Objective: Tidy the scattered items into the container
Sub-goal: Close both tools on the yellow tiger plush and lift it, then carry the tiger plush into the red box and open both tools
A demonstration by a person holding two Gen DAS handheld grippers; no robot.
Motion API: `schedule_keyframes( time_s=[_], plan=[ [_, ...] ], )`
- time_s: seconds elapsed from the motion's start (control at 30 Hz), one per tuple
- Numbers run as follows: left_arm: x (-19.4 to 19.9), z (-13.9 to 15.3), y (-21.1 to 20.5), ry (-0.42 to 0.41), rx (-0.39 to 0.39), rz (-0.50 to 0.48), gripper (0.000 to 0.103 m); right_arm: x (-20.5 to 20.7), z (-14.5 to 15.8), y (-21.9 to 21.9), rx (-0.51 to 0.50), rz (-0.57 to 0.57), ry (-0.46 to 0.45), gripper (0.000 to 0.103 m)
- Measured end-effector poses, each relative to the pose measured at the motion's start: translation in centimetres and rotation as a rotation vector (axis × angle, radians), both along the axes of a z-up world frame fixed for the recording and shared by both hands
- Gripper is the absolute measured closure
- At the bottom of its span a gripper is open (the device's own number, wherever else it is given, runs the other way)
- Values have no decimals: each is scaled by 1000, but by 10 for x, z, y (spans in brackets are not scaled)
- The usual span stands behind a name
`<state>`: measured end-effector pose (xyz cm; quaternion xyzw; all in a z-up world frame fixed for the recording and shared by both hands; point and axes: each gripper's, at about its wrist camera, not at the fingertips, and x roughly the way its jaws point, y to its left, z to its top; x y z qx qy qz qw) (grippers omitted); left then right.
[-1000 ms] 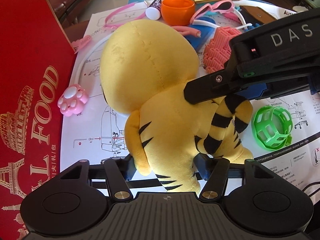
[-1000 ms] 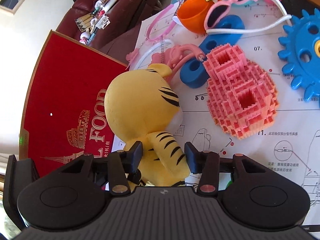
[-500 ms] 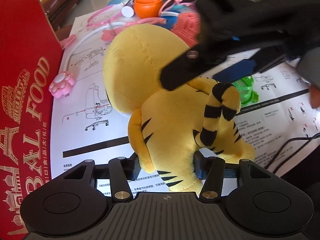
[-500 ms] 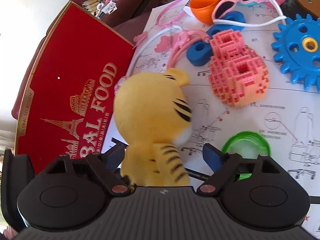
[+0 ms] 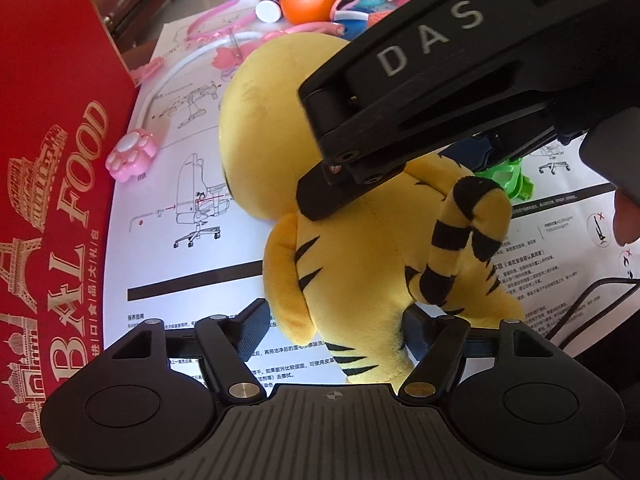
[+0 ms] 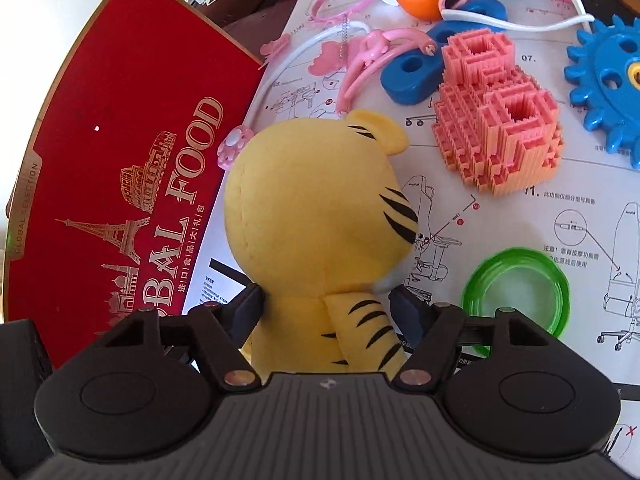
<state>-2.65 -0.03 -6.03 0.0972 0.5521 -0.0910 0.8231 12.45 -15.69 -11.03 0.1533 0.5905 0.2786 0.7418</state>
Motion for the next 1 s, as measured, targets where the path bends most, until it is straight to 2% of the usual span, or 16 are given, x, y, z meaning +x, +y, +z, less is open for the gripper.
schedule_keyframes(
  time_s=[0.03,0.13,0.2,0.3,0.47,0.8,1.0],
  plan=[
    [0,1,-1,4,-9,-5,42,0,-1,1,-1,-2,5,29],
    [-2,3,-9,3,21,-7,46,-2,-3,6,-9,4,13,31],
    [-3,5,-13,0,34,-3,48,-6,1,7,-14,6,-9,35],
    [-8,11,-17,-18,30,-10,49,-11,8,8,-38,12,-42,36],
    [-14,32,-25,-92,54,-31,49,-11,23,-5,3,-20,-58,37],
    [-24,101,-34,-304,106,-25,49,-18,100,-18,88,-20,-221,37],
    [-32,148,-11,-422,87,105,48,-27,165,4,108,83,-382,38]
  ],
)
